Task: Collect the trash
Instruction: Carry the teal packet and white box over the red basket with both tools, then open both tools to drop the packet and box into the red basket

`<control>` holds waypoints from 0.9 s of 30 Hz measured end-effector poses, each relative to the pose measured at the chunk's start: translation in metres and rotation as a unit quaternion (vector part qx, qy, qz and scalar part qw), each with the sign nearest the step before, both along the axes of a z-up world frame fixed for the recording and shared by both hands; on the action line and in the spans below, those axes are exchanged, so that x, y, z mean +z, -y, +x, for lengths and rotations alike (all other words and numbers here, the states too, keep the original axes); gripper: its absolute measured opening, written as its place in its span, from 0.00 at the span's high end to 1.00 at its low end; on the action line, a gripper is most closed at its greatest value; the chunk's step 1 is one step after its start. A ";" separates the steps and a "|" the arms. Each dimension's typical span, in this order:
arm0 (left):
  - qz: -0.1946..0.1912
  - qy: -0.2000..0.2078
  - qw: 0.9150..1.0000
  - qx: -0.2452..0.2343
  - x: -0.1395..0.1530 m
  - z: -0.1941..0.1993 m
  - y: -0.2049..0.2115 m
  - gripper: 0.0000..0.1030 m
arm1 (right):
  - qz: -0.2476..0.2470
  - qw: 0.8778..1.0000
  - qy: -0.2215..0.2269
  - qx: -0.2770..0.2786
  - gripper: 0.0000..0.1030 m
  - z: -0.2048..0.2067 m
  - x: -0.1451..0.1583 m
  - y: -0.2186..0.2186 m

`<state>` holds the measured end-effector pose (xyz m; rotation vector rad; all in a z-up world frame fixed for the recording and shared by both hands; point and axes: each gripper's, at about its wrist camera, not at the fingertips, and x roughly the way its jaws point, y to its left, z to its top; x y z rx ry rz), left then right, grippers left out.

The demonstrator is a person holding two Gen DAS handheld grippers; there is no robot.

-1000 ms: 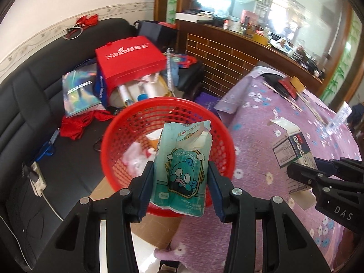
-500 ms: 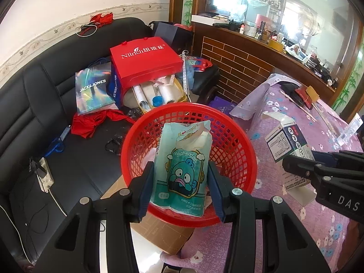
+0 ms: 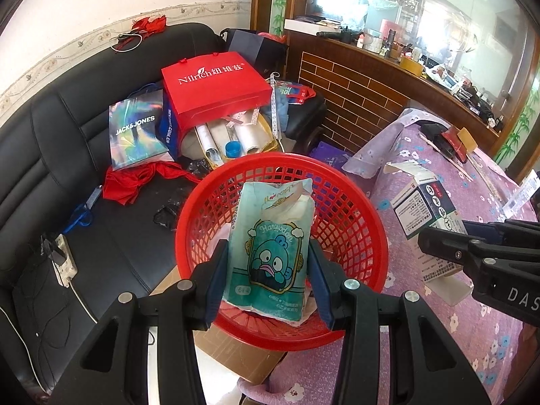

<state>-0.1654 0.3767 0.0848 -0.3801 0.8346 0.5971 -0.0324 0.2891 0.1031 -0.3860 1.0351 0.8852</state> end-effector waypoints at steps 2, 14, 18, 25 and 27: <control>-0.001 -0.001 1.000 0.000 -0.002 0.003 -0.003 0.57 | 0.000 1.000 -0.003 -0.001 0.64 0.002 -0.001 -0.002; -0.006 -0.003 1.000 0.005 -0.009 0.011 -0.013 0.57 | -0.003 1.000 -0.011 0.007 0.64 0.011 -0.005 -0.016; -0.008 -0.003 1.000 0.007 -0.011 0.013 -0.018 0.57 | -0.002 1.000 -0.014 0.010 0.64 0.015 -0.005 -0.025; -0.004 -0.003 1.000 0.013 -0.013 0.016 -0.026 0.54 | 0.006 1.000 -0.017 0.020 0.63 0.023 -0.006 -0.049; -0.005 -0.006 1.000 0.017 -0.015 0.016 -0.029 0.53 | 0.009 1.000 -0.018 0.023 0.61 0.026 -0.007 -0.056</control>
